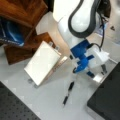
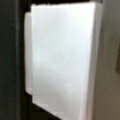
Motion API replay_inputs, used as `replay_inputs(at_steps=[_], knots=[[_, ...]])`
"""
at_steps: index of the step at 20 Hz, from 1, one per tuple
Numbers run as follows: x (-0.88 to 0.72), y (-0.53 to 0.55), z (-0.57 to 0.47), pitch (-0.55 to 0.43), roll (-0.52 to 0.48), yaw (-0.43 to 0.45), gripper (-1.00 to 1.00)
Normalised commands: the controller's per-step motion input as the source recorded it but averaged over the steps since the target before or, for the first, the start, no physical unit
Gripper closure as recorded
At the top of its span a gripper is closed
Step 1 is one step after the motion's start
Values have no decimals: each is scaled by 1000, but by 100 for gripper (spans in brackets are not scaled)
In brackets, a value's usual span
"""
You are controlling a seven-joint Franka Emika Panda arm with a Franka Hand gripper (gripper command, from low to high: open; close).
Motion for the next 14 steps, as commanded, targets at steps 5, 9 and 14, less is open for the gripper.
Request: replay_inputs(at_steps=[5, 9, 14], knots=[[13, 41, -64, -70, 154, -53, -100], [21, 59, -45, -52, 142, -54, 100], [50, 49, -40, -35, 138, -65, 100]])
